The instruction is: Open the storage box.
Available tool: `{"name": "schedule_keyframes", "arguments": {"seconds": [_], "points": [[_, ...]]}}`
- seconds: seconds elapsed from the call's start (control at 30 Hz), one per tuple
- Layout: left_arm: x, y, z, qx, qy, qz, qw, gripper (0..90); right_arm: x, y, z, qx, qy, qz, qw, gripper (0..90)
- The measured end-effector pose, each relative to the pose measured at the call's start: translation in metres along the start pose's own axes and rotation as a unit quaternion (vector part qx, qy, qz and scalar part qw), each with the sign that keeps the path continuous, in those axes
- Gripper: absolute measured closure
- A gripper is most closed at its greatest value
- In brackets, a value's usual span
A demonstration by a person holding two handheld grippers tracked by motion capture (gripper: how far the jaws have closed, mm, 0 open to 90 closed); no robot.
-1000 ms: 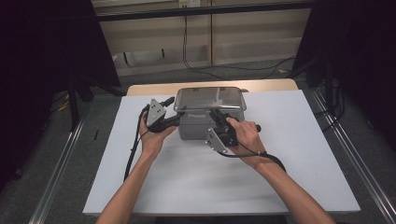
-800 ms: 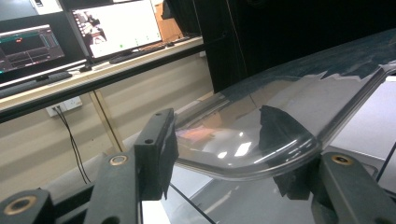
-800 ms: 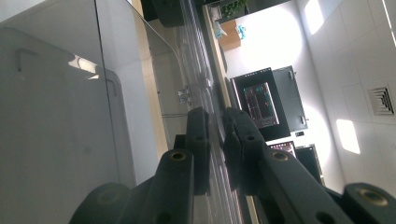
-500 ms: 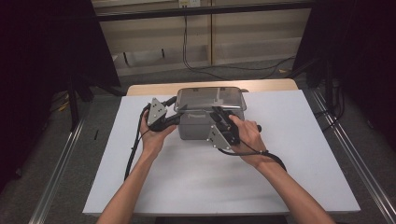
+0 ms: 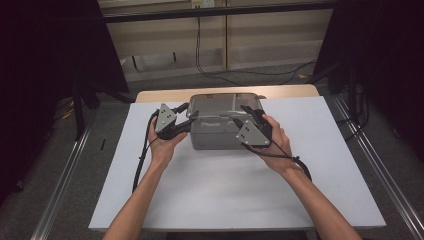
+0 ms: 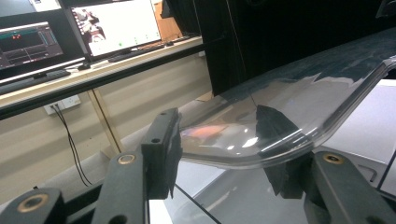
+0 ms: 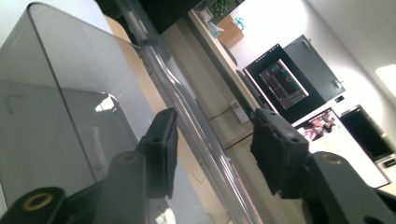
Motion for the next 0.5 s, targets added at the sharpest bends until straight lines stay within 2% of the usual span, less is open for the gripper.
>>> {"name": "schedule_keyframes", "arguments": {"seconds": [0.13, 0.2, 0.23, 0.43, 0.5], "points": [[0.001, 0.000, -0.001, -0.002, -0.001, -0.002, 1.0000, 51.3, -0.007, -0.001, 0.006, 0.007, -0.030, 0.006, 0.9995, 46.6], [0.001, 0.000, -0.001, -0.002, 0.002, 0.001, 1.0000, 51.9, -0.011, -0.001, 0.009, 0.012, -0.053, 0.007, 0.9985, 45.5], [0.001, 0.000, -0.001, -0.002, 0.000, -0.001, 1.0000, 52.3, -0.012, -0.002, 0.011, 0.013, -0.067, 0.011, 0.9976, 44.6], [0.003, 0.000, -0.002, 0.001, 0.000, 0.001, 1.0000, 53.9, -0.022, -0.002, 0.019, 0.018, -0.114, 0.019, 0.9932, 41.7], [0.003, 0.001, -0.004, 0.001, 0.000, 0.001, 1.0000, 54.5, -0.025, -0.003, 0.021, 0.020, -0.129, 0.021, 0.9913, 44.2]]}}
Point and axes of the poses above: each handheld gripper's, and its own axes: y roughly backward along the jaws, x roughly out of its top, z roughly to its right, the point moved 2 cm from there along -y, roughly forward along the jaws, and after that the axes turned 3 degrees about y, right-handed, at the moved point
